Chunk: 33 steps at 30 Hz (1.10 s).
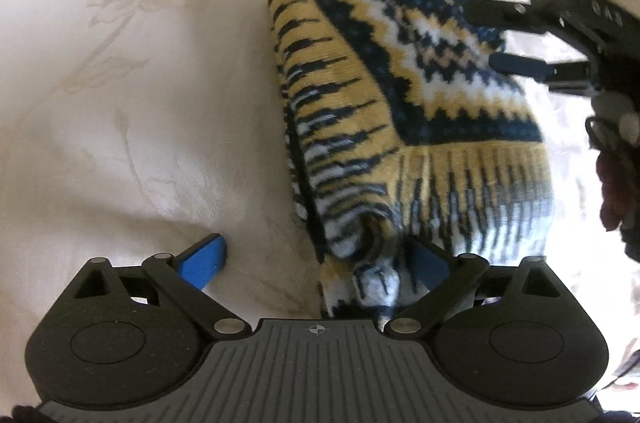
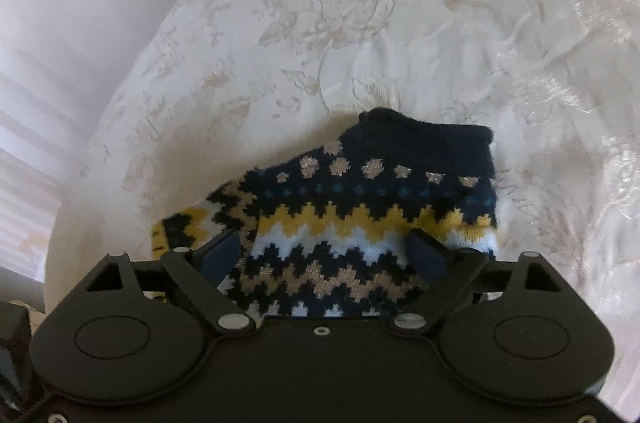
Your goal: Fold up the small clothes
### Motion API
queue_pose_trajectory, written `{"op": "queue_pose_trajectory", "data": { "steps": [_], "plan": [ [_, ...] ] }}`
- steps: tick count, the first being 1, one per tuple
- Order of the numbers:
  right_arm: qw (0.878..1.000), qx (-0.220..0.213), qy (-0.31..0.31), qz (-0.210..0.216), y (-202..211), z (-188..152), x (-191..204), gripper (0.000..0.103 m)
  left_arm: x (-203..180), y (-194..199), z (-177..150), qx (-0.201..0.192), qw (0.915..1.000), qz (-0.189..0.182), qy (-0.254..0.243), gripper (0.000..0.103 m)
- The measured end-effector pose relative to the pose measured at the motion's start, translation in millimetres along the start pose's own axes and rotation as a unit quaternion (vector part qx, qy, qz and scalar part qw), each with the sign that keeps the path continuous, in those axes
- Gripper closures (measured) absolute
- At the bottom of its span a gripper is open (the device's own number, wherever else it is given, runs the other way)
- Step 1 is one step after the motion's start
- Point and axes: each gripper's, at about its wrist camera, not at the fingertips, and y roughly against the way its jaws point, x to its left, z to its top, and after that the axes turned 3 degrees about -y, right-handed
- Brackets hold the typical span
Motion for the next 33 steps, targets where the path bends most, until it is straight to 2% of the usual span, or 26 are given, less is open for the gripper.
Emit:
{"op": "queue_pose_trajectory", "data": {
  "steps": [6,13,17,21,25,29,31,32,33],
  "plan": [
    [0.999,-0.046,-0.021,-0.006,41.9,-15.1,-18.2,0.007,1.1,11.3,-8.9,-0.012,0.9996,-0.024,0.009,0.005],
    [0.998,-0.016,-0.065,-0.020,46.1,-35.5,-53.4,0.007,-9.8,-10.2,-5.6,0.013,0.9992,-0.034,0.013,0.006],
    [0.997,0.004,-0.078,-0.003,38.7,-43.9,-62.6,0.007,-13.7,-20.9,0.4,0.015,0.9985,-0.049,0.020,0.006],
    [0.996,0.023,-0.089,0.023,26.6,-49.5,-67.8,0.007,-18.3,-31.7,8.2,0.011,0.9964,-0.080,0.026,0.007],
    [0.993,0.032,-0.101,0.049,14.7,-50.8,-68.3,0.005,-25.6,-40.2,14.4,0.007,0.9954,-0.095,0.008,0.006],
    [0.991,0.038,-0.108,0.075,5.0,-49.4,-66.1,0.004,-23.0,-43.2,18.0,0.003,0.9921,-0.123,0.022,0.007],
    [0.988,0.046,-0.111,0.094,2.6,-49.9,-64.4,0.007,-14.6,-42.4,18.5,0.005,0.9875,-0.152,0.041,0.010],
    [0.988,0.050,-0.110,0.097,3.3,-50.9,-62.8,0.016,-9.8,-41.6,18.2,0.006,0.9854,-0.163,0.051,0.017],
    [0.989,0.055,-0.103,0.089,3.9,-51.5,-60.3,0.036,-5.4,-41.2,18.5,0.008,0.9827,-0.175,0.058,0.024]
  ]
}}
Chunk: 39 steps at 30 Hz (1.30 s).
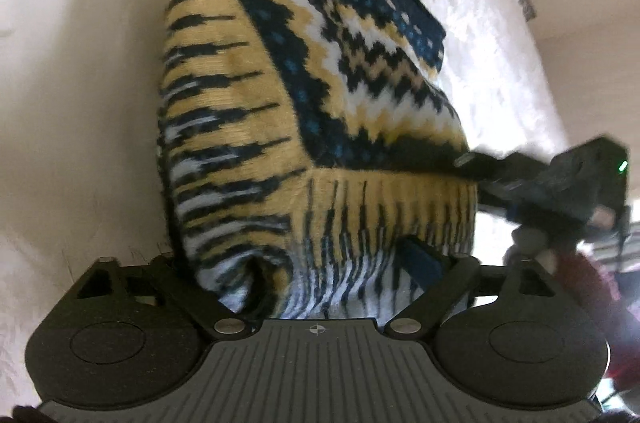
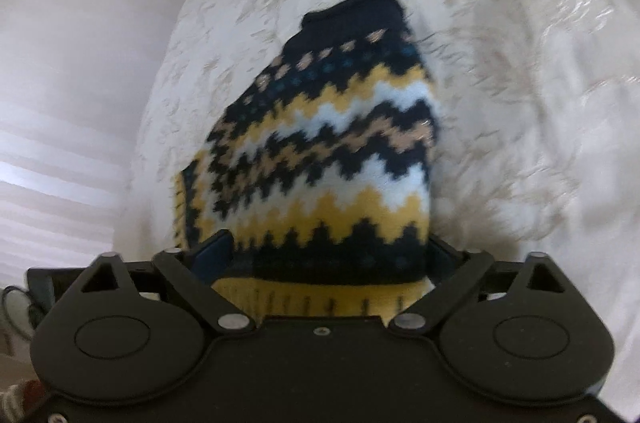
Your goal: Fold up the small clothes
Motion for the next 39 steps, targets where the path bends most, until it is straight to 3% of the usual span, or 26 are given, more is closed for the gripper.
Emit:
{"op": "queue_pose_trajectory", "data": {
  "steps": [1,2,3,10,21,24,28,32,39],
  "plan": [
    [1.000,0.002,0.005,-0.008,0.5,-1.1,1.8,0.043,2.8,0.9,0.2,0.002,0.9999,-0.010,0.004,0.036],
    [1.000,0.002,0.006,-0.006,2.6,-2.4,3.4,0.048,4.0,2.0,0.0,0.005,0.9999,-0.015,0.004,0.040],
    [1.000,0.001,0.004,-0.003,5.9,-3.7,5.0,0.053,3.1,3.3,-0.7,0.006,0.9998,-0.019,-0.002,0.040],
    [1.000,-0.017,0.015,-0.005,40.8,-30.6,22.4,0.056,-34.9,3.7,-23.9,0.012,0.9982,-0.039,-0.044,0.041],
    [0.998,-0.020,-0.016,-0.056,152.9,-119.3,-39.8,0.055,-135.3,-49.6,-131.1,0.075,0.9905,-0.061,-0.098,0.041],
    [0.997,-0.025,-0.020,-0.076,174.6,-134.1,-56.0,0.052,-150.1,-62.6,-154.5,0.075,0.9914,-0.044,-0.097,0.041],
    [0.992,-0.036,-0.005,-0.124,191.1,-147.8,-63.9,0.044,-138.9,-64.9,-171.1,0.041,0.9969,0.025,-0.063,0.041],
    [0.990,-0.054,0.010,-0.132,202.9,-159.1,-64.1,0.031,-120.0,-55.4,-189.1,0.010,0.9983,0.052,-0.024,0.040],
    [0.987,-0.066,0.037,-0.141,209.2,-174.1,-65.2,0.023,-129.3,-34.3,-221.9,-0.038,0.9928,0.106,-0.041,0.040]
  ]
}}
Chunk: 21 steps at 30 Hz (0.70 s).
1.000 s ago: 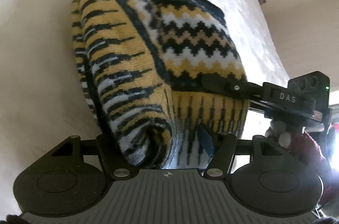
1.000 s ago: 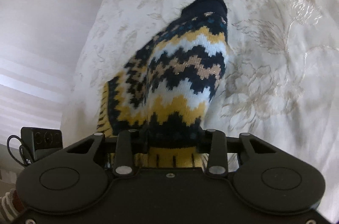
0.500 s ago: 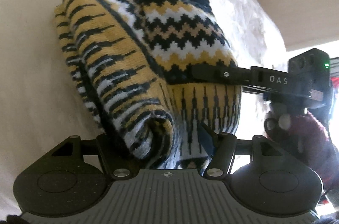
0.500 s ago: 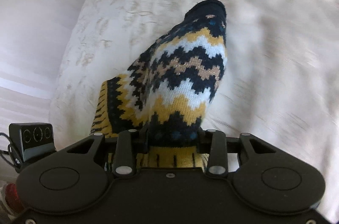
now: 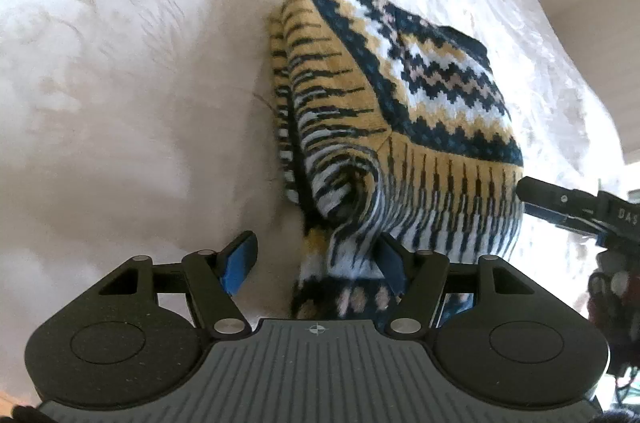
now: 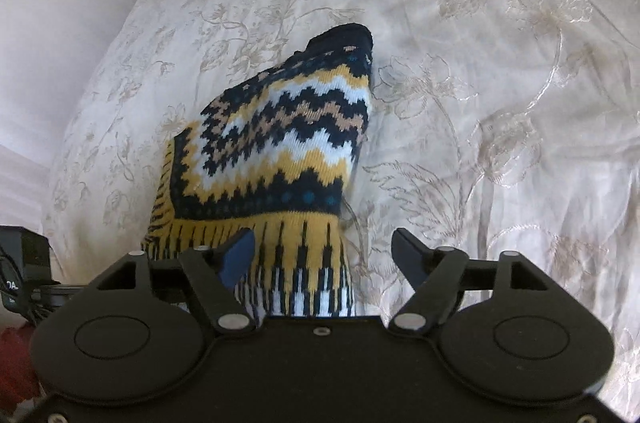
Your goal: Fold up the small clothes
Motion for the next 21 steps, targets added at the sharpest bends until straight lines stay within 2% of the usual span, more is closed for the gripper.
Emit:
{"op": "queue_pose_trajectory", "data": {
  "steps": [6,8,10,13,16,21],
  "plan": [
    [1.000,-0.021,0.011,0.006,6.4,-10.0,-0.2,0.012,-7.4,62.7,-5.2,-0.070,0.9953,0.052,-0.041,0.039],
    [0.999,-0.029,0.015,0.008,8.3,-11.0,2.0,0.007,-13.4,74.9,-4.5,-0.085,0.9928,0.064,-0.055,0.032],
    [0.999,-0.037,0.016,0.011,10.6,-11.4,2.9,0.002,-20.0,85.1,-1.6,-0.102,0.9896,0.075,-0.067,0.029],
    [0.999,-0.048,0.015,0.011,15.1,-11.3,4.0,0.000,-35.3,80.5,12.1,-0.117,0.9863,0.087,-0.078,0.020],
    [0.998,-0.057,0.016,0.009,18.7,-9.7,4.8,0.000,-42.7,75.1,25.9,-0.124,0.9837,0.097,-0.087,0.019],
    [0.998,-0.054,0.016,-0.008,17.5,-3.7,5.9,0.000,-49.2,57.2,46.0,-0.111,0.9823,0.117,-0.096,0.019]
  ]
}}
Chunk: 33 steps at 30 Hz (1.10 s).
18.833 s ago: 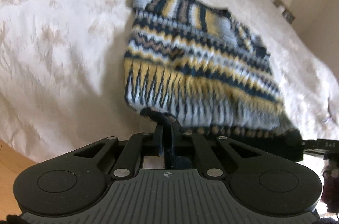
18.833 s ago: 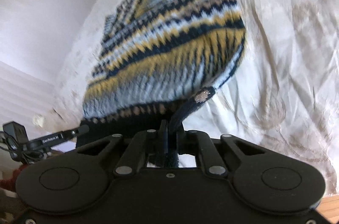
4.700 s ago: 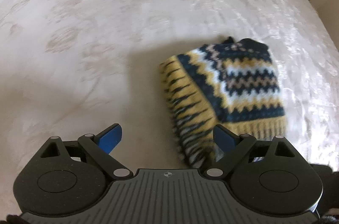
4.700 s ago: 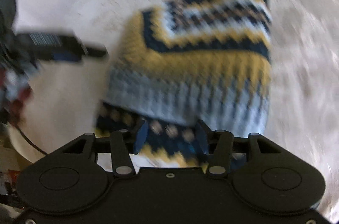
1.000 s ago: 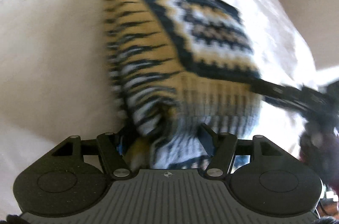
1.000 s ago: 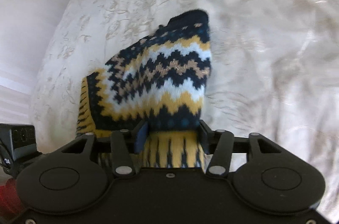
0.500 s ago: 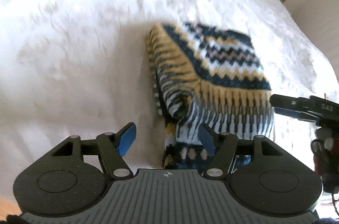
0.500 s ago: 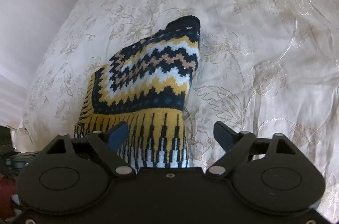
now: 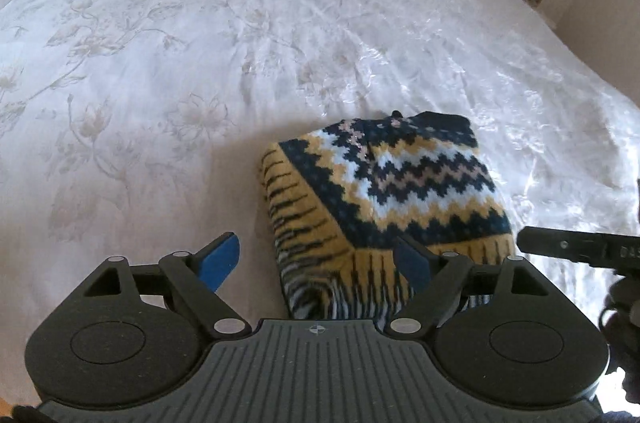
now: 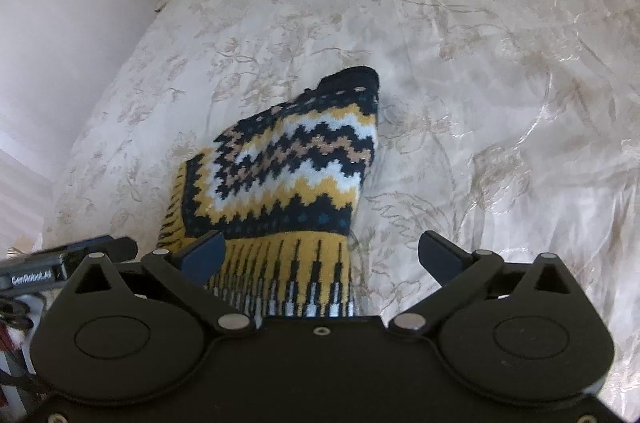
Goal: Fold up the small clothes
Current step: 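Open both grippers and withdraw them from the folded sweater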
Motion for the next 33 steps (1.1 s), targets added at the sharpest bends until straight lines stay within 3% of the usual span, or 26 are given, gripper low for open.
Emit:
{"op": "queue_pose_trajectory", "data": {
  "steps": [12,17,22,33],
  "plan": [
    [0.998,0.007,-0.017,-0.055,-30.0,25.5,1.0,0.000,17.0,-48.0,-5.0,0.060,0.9977,0.030,0.008,0.019],
    [0.992,0.054,0.004,-0.115,-63.2,28.3,-5.8,0.000,27.4,-58.0,-10.7,0.075,0.9964,0.025,0.031,0.007],
    [0.987,0.079,0.029,-0.136,-82.6,29.1,-6.0,0.000,30.1,-63.6,-11.1,0.084,0.9956,0.025,0.035,0.004],
    [0.982,0.072,0.098,-0.146,-93.3,25.8,1.6,0.000,31.1,-68.2,-9.6,0.088,0.9948,0.033,0.038,0.000]
  ]
}}
